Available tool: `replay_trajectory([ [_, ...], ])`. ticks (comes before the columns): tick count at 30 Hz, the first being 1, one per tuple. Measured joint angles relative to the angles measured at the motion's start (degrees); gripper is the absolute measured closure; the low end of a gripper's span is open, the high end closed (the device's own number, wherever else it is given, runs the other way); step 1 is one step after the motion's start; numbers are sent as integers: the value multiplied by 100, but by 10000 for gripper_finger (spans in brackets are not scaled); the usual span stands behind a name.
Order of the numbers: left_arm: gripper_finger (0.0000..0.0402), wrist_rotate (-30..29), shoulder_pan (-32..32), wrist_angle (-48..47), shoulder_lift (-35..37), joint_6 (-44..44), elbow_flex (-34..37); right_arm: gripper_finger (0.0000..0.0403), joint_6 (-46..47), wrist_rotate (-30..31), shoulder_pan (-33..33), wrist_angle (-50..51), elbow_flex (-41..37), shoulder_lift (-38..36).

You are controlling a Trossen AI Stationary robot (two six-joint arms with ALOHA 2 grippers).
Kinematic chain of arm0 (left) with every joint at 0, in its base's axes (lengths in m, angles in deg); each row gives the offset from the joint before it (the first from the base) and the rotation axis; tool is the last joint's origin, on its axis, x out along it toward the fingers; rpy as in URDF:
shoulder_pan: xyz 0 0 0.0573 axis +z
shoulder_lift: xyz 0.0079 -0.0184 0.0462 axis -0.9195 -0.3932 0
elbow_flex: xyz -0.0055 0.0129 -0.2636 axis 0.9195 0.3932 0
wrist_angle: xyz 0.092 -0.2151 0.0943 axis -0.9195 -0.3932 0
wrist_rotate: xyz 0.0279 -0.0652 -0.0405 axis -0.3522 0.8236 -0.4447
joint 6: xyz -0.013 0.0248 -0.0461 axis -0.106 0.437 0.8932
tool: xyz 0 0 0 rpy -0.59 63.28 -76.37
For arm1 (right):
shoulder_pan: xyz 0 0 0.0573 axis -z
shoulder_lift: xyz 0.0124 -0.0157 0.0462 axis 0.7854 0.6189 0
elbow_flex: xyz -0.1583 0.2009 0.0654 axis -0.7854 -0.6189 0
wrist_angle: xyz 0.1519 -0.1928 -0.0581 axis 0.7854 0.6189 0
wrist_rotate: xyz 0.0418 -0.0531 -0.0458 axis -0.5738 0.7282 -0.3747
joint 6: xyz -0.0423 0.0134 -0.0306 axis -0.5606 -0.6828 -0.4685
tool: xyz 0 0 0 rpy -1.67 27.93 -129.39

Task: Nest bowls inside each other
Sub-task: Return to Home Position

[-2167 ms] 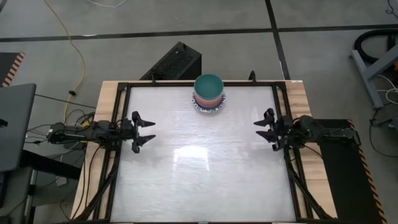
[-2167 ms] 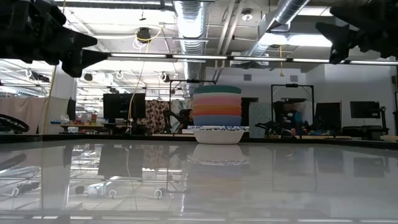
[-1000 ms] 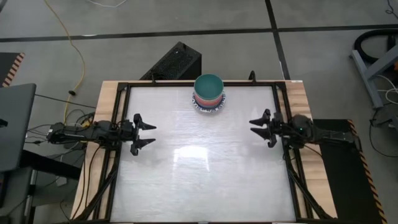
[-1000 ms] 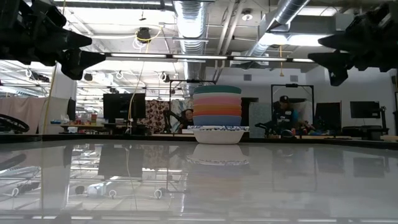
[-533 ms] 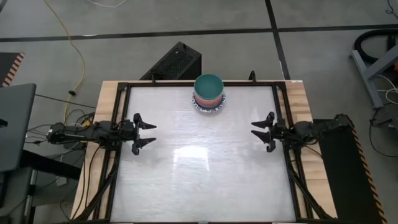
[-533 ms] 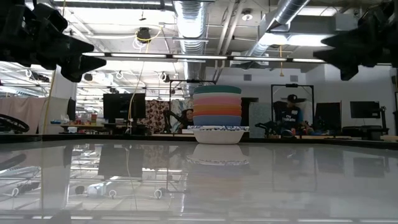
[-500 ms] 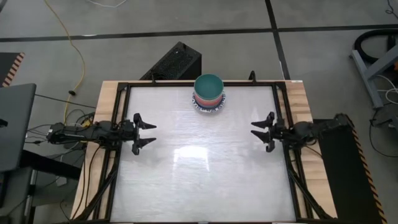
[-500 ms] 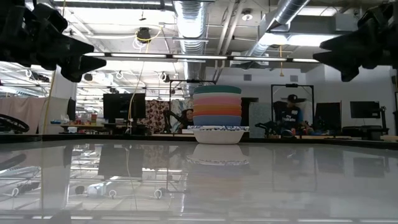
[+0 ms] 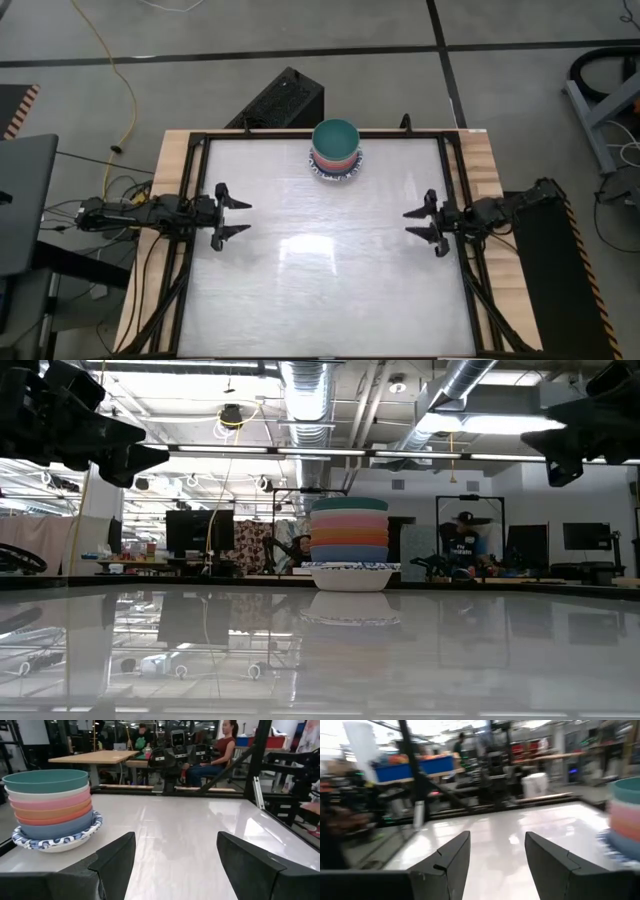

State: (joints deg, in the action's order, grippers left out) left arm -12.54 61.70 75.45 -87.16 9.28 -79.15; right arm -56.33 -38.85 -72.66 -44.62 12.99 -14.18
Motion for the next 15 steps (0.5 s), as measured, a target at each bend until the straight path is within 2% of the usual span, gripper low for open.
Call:
replay_trajectory([
  [5,132,37,0,4,0,-7,0,193,165,-705,202,76,0,0],
  [15,132,249,0,35,0,-16,0,193,139,-1509,690,201,0,1],
])
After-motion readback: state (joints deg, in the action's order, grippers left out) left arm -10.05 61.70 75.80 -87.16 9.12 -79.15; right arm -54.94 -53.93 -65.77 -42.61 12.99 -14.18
